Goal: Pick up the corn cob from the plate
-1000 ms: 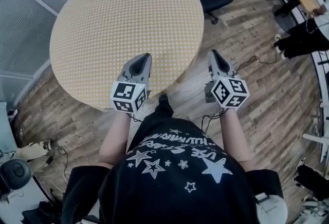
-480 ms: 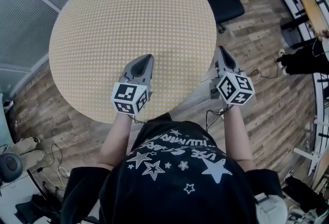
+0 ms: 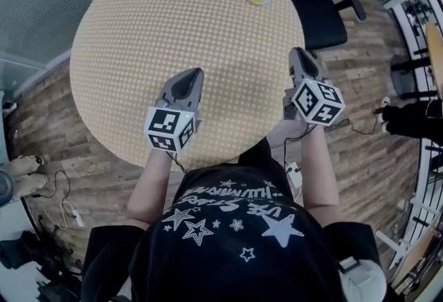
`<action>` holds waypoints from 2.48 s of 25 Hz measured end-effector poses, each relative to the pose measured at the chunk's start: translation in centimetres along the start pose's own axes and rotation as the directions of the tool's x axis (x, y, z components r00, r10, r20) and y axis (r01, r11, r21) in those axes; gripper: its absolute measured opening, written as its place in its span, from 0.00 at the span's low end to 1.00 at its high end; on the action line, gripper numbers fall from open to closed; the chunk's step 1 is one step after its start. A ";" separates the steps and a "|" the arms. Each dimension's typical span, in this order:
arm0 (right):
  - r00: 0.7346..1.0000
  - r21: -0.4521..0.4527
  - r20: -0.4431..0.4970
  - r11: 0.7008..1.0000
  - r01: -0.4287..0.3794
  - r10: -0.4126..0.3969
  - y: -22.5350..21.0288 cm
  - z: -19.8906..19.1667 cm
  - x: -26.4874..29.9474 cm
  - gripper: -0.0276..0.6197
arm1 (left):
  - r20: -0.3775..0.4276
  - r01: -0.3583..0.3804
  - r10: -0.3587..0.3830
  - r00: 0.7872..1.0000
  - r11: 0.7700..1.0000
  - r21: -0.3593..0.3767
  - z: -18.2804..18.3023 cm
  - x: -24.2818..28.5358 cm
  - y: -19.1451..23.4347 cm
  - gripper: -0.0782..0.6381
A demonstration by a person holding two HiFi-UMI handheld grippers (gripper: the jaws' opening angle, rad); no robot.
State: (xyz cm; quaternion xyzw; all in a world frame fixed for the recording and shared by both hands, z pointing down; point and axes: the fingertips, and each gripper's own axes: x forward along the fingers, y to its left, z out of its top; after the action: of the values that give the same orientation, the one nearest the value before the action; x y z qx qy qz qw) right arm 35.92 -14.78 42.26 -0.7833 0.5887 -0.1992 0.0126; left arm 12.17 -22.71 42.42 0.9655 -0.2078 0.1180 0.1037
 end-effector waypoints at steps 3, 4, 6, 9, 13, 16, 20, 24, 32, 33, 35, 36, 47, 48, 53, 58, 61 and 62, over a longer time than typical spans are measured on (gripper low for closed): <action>0.996 -0.008 -0.031 0.996 -0.084 0.084 -0.8 1.2 4.0 0.11 | 0.010 -0.095 0.095 0.995 0.995 -0.002 1.0 1.1 1.2 0.12; 0.992 -0.010 -0.048 0.993 -0.117 0.116 -1.1 1.6 5.5 0.11 | 0.012 -0.132 0.132 0.991 0.991 -0.008 1.3 1.5 1.6 0.12; 0.980 -0.020 -0.092 0.983 -0.180 0.178 -1.6 2.5 8.7 0.11 | 0.013 -0.199 0.199 0.980 0.980 -0.026 1.8 2.5 2.2 0.12; 0.961 -0.030 -0.158 0.972 -0.232 0.225 -3.0 3.7 13.1 0.11 | 0.013 -0.257 0.257 0.966 0.966 -0.039 2.6 4.7 2.8 0.12; 0.937 -0.023 -0.233 0.962 -0.271 0.259 -3.6 4.2 18.6 0.11 | 0.019 -0.318 0.319 0.948 0.947 -0.039 3.8 5.7 4.8 0.12; 0.918 -0.003 -0.298 0.961 -0.276 0.263 -3.7 3.8 22.3 0.13 | 0.021 -0.364 0.365 0.931 0.931 -0.035 4.5 5.6 6.5 0.12; 0.875 0.046 -0.402 0.960 -0.277 0.272 -4.0 2.8 26.5 0.20 | 0.013 -0.415 0.416 0.909 0.908 -0.059 4.7 5.7 8.0 0.12; 0.824 0.078 -0.495 0.958 -0.275 0.277 -4.4 1.7 29.7 0.34 | -0.001 -0.444 0.446 0.895 0.891 -0.095 4.2 6.3 8.4 0.12; 0.726 0.120 -0.635 0.962 -0.245 0.264 -3.9 -0.7 35.3 0.45 | -0.030 -0.477 0.477 0.879 0.872 -0.114 3.9 7.6 10.0 0.12; 0.720 0.119 -0.646 0.965 -0.233 0.253 -3.9 -0.9 35.8 0.45 | -0.033 -0.481 0.480 0.877 0.869 -0.115 3.9 7.6 10.4 0.12; 0.698 0.126 -0.677 0.971 -0.205 0.235 -4.1 -1.6 36.9 0.45 | -0.044 -0.487 0.485 0.873 0.866 -0.112 3.9 7.7 11.0 0.12; 0.682 0.130 -0.695 0.973 -0.191 0.227 -4.4 -2.1 37.3 0.45 | -0.049 -0.488 0.486 0.873 0.866 -0.109 3.8 7.8 11.3 0.12; 0.605 0.034 -0.791 0.993 -0.111 0.095 -6.7 -4.4 40.4 0.45 | -0.078 -0.485 0.479 0.874 0.869 -0.099 3.3 9.0 13.1 0.12; 0.596 0.040 -0.797 0.993 -0.109 0.097 -6.5 -4.5 40.6 0.45 | -0.081 -0.482 0.476 0.876 0.870 -0.103 3.2 9.1 13.1 0.12; 0.554 0.014 -0.829 0.994 -0.104 0.070 -6.5 -5.1 41.2 0.45 | -0.089 -0.474 0.466 0.880 0.872 -0.123 2.6 9.7 13.0 0.12; 0.530 -0.005 -0.847 0.997 -0.081 0.039 -6.5 -5.7 41.9 0.45 | -0.096 -0.471 0.462 0.882 0.872 -0.131 2.1 9.9 12.8 0.12; 0.519 -0.026 -0.855 0.998 -0.064 0.011 -6.3 -5.9 42.0 0.45 | -0.100 -0.471 0.461 0.882 0.872 -0.134 2.0 9.8 13.0 0.12; 0.513 -0.033 -0.858 0.998 -0.058 0.002 -6.2 -6.0 41.9 0.45 | -0.101 -0.472 0.461 0.881 0.871 -0.135 1.9 9.7 13.1 0.12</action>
State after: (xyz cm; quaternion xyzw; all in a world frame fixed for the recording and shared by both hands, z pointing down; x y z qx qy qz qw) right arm 49.21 -50.46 61.83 -0.5728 0.5372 -0.5425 -0.2983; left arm 15.59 -38.50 45.21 0.8712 -0.4397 0.1546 0.1539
